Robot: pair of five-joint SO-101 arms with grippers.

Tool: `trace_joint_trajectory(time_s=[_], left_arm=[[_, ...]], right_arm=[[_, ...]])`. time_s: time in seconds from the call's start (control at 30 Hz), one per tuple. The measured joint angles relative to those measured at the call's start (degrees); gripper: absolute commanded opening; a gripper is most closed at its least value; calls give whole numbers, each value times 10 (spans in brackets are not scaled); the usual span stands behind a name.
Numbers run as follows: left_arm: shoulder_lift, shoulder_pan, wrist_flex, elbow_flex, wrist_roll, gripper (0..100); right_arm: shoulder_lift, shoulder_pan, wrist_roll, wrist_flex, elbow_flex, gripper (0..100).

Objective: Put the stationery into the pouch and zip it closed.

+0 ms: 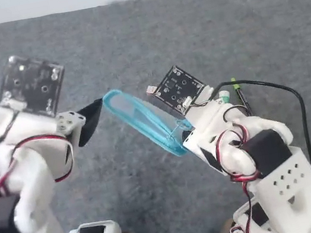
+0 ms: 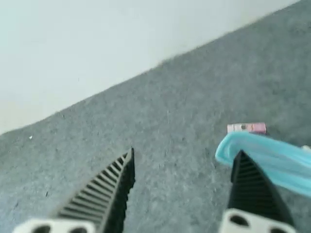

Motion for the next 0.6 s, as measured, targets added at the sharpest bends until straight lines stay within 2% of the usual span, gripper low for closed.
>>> trace_joint_trajectory(time_s=[0.2,0.6], left_arm=[[32,11,-3,27,1,307],[78,16,-96,127,-2,307]], right_arm=[[-1,0,0,0,0,6],[-1,0,0,0,0,6]])
